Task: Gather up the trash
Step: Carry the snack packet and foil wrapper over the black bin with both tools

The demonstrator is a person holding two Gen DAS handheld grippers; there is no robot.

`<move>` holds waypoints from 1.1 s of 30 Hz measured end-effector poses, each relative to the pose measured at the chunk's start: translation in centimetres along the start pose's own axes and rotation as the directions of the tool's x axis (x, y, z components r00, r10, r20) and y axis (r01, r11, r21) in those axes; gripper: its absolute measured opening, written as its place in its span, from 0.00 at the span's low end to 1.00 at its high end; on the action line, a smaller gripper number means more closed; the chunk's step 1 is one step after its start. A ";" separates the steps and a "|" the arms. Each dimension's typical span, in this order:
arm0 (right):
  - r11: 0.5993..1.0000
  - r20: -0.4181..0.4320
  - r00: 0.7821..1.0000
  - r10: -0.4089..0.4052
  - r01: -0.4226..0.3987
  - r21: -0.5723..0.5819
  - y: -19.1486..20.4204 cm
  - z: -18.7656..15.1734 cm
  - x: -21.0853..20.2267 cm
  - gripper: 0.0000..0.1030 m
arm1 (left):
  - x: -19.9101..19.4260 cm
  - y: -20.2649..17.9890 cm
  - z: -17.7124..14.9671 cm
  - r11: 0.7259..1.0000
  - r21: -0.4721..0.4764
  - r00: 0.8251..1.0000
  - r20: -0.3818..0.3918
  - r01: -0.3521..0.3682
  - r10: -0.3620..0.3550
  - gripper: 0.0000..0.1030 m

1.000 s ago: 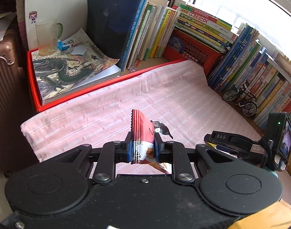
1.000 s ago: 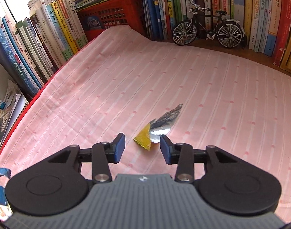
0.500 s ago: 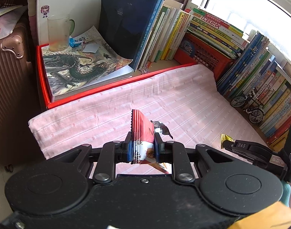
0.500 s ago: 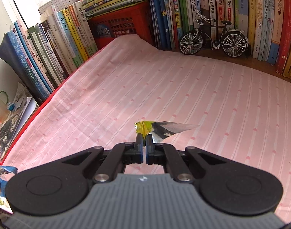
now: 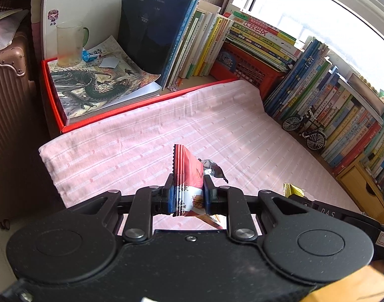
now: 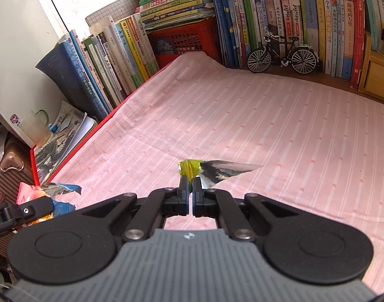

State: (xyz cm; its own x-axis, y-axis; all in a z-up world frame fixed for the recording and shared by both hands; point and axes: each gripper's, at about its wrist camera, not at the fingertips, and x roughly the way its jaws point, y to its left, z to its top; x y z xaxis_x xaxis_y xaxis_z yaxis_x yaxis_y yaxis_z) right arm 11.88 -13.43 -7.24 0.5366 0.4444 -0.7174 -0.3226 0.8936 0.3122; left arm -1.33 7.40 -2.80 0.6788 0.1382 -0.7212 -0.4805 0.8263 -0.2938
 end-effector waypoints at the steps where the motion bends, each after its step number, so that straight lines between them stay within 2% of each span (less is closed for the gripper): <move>1: 1.000 0.003 1.000 0.000 0.000 0.000 0.3 -0.6 -0.8 0.05 | -0.5 0.3 -0.3 1.000 0.002 1.000 0.001 0.007 -0.007 0.19; 9: 0.998 0.063 0.996 -0.055 0.055 0.012 4.5 -6.9 -8.5 0.05 | -6.3 4.8 -3.4 0.993 0.050 0.994 -0.014 0.108 -0.107 0.19; 15: 0.995 0.073 0.992 -0.098 0.096 0.031 9.2 -13.7 -14.1 0.05 | -10.6 10.1 -6.2 0.982 0.102 0.987 -0.050 0.160 -0.156 0.19; 21: 0.996 0.000 0.996 -0.089 0.089 0.026 13.1 -21.0 -16.0 0.05 | -12.8 14.4 -9.9 0.979 0.134 0.982 -0.130 0.152 -0.135 0.19; 25: 0.997 -0.059 0.995 -0.082 0.082 0.002 14.7 -24.9 -16.4 0.05 | -12.9 16.3 -13.0 0.981 0.141 0.973 -0.205 0.136 -0.106 0.19; 33: 0.997 -0.146 0.986 -0.079 0.076 -0.022 14.6 -28.9 -15.2 0.05 | -10.8 17.6 -17.6 0.985 0.143 0.955 -0.292 0.100 -0.055 0.19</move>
State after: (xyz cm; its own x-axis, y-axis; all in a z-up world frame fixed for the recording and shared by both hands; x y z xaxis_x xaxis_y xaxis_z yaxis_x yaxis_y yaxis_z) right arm -23.50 -9.00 -9.75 0.4411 0.3586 -0.8227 -0.2975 0.9233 0.2429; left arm -26.92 10.85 -11.20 0.5122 -0.0728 -0.8558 -0.3259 0.9054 -0.2720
